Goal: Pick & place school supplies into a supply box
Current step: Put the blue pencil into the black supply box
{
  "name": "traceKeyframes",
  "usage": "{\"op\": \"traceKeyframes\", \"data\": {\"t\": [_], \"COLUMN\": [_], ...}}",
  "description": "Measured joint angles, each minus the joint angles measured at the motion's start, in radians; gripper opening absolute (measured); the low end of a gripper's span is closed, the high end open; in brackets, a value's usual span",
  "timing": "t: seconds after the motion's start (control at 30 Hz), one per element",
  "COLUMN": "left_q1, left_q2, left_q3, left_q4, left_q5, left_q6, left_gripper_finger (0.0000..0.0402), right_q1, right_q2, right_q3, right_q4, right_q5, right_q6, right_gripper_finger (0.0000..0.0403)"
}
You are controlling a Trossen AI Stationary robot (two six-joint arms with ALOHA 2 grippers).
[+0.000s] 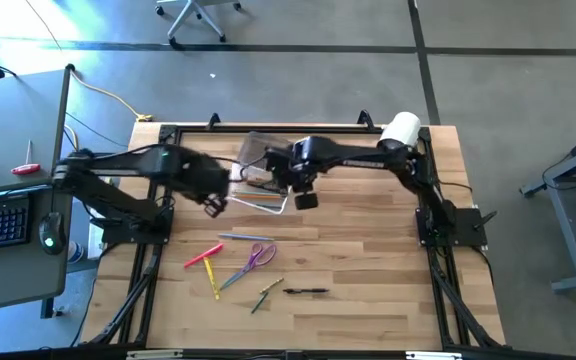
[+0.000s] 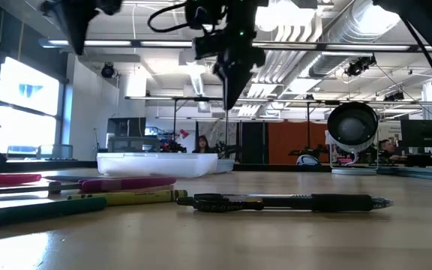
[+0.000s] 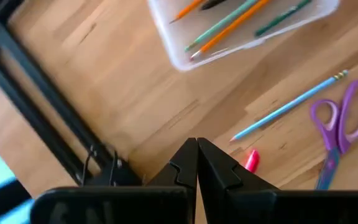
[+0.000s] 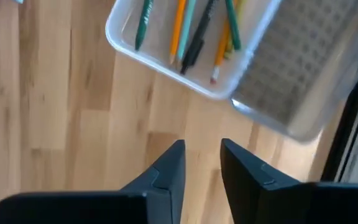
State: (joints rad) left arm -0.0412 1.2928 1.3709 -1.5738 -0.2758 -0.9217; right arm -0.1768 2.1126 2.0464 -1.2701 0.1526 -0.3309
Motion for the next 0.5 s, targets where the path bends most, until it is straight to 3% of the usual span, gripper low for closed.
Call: {"op": "traceKeyframes", "data": {"t": [0.13, 0.23, 0.33, 0.5], "left_q1": [-0.106, -0.191, -0.267, -0.321], "left_q2": [-0.135, -0.221, -0.258, -0.258], "left_q3": [-0.158, -0.301, -0.454, -0.668], "left_q4": [0.027, 0.125, 0.378, 0.86], "left_q5": [-0.048, -0.065, -0.086, -0.11], "left_q6": [-0.232, -0.318, -0.257, 0.042], "left_gripper_finger": [0.0046, 0.0046, 0.0046, 0.0046], "right_q1": [-0.043, -0.072, -0.094, -0.118], "right_q2": [-0.092, -0.159, -0.218, -0.275], "right_q3": [-0.001, 0.0, 0.0, 0.001], "right_q4": [-0.035, -0.021, 0.007, 0.017], "right_q5": [-0.029, -0.067, -0.115, -0.124], "right_q6": [0.016, 0.015, 0.009, 0.006], "right_gripper_finger": [0.0066, 0.006, 0.0057, 0.0059]}}
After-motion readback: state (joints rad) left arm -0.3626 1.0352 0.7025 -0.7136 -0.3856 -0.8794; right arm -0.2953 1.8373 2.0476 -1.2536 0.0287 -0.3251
